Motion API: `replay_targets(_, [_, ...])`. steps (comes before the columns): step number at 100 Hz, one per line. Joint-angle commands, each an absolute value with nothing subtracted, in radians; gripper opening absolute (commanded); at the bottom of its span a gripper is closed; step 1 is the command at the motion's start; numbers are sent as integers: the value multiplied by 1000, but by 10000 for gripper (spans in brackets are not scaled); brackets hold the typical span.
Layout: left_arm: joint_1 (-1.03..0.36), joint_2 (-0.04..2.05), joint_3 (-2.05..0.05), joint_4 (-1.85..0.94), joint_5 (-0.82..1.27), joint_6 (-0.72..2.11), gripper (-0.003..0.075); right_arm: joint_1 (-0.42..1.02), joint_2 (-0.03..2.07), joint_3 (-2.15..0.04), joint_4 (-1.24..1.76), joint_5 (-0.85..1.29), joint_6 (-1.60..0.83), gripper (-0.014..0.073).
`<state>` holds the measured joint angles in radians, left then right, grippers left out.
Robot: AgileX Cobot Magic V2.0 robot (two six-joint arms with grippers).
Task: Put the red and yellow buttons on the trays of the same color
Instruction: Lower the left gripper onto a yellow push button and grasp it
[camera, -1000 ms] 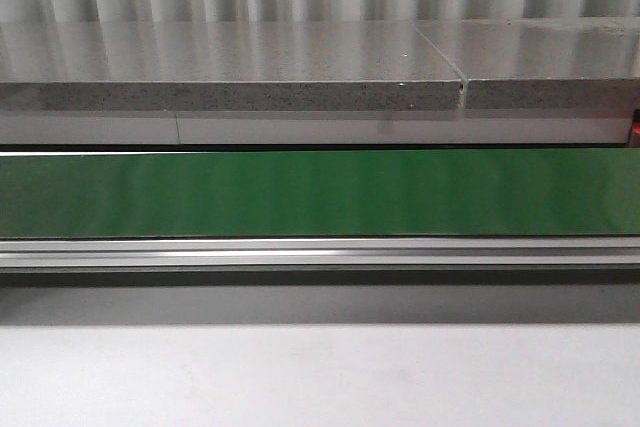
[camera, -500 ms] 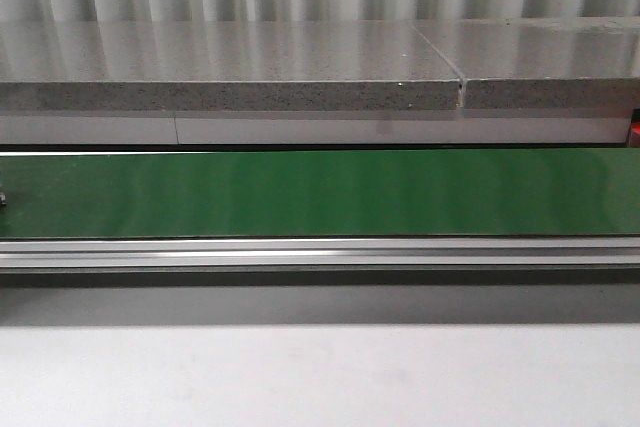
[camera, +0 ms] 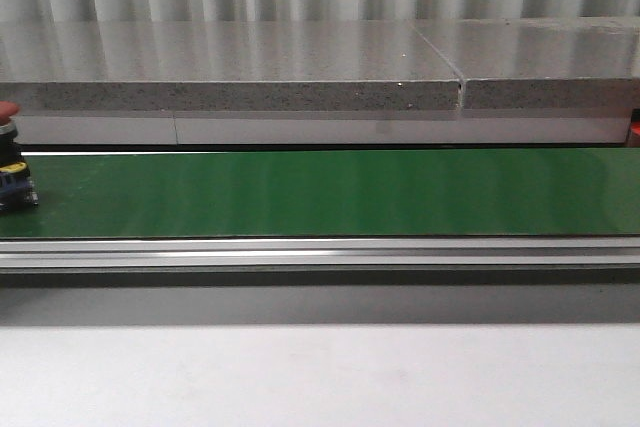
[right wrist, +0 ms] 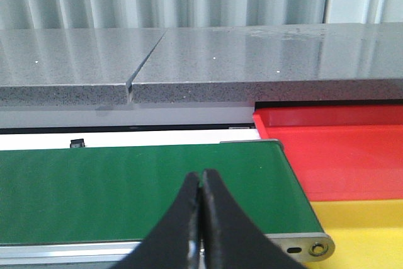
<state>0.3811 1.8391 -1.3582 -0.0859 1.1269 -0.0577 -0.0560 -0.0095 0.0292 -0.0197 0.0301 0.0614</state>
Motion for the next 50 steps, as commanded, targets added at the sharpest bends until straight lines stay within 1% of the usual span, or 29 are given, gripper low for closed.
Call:
replay_targets(1, [384, 1805, -1383, -96, 1114, -64, 514, -59, -29, 10, -24, -47, 59, -71])
replay_targets(41, [384, 1842, -1383, -87, 1092, -64, 513, -59, -29, 10, -24, -47, 59, -71])
replay_targets(50, [384, 1842, -1383, -87, 1083, -64, 498, -59, -29, 10, -24, -47, 59, -71])
